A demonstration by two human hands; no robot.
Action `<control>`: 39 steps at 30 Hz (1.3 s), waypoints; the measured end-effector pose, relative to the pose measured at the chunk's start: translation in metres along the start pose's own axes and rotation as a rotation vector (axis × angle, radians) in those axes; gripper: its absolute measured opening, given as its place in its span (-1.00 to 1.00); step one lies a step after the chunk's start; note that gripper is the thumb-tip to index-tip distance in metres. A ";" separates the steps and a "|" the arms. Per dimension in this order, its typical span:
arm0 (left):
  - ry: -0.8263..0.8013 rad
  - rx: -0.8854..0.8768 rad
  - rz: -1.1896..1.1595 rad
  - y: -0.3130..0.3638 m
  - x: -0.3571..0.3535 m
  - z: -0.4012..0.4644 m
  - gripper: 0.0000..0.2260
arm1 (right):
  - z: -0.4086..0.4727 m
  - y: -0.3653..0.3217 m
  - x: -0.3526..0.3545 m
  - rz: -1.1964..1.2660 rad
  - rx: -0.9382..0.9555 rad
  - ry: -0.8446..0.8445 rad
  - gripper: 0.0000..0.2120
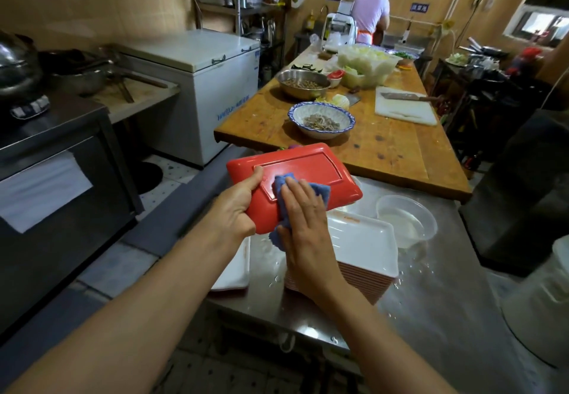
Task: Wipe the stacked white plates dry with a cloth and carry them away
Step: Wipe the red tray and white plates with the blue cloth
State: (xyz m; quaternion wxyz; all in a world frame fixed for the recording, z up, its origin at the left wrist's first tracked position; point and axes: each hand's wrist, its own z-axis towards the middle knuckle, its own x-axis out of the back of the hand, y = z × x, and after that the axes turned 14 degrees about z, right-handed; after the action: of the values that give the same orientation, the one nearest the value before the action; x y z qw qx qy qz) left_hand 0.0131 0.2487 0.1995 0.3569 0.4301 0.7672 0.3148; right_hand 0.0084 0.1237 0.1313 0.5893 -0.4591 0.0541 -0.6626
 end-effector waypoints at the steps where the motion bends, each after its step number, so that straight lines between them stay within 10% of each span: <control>1: 0.007 -0.008 -0.013 -0.001 0.004 0.001 -0.67 | 0.002 -0.003 -0.004 0.006 0.015 -0.030 -0.50; 12: 0.093 -0.063 -0.050 -0.005 0.047 0.001 -0.75 | 0.054 0.003 -0.009 -0.213 -0.053 -0.221 -0.45; 31: 0.269 -0.161 -0.045 0.001 0.133 0.001 -0.88 | 0.068 0.021 -0.026 0.076 -0.328 -0.014 -0.75; 39: 0.507 -0.707 1.121 -0.030 0.137 0.035 -0.79 | 0.057 0.017 -0.051 0.262 -0.385 -0.022 -0.76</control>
State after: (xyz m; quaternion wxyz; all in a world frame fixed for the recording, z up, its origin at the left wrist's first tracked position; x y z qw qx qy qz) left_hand -0.0229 0.3631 0.1184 0.0697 0.5322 0.3418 0.7715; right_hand 0.0530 0.1874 0.1256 0.5723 -0.5593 0.2321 -0.5530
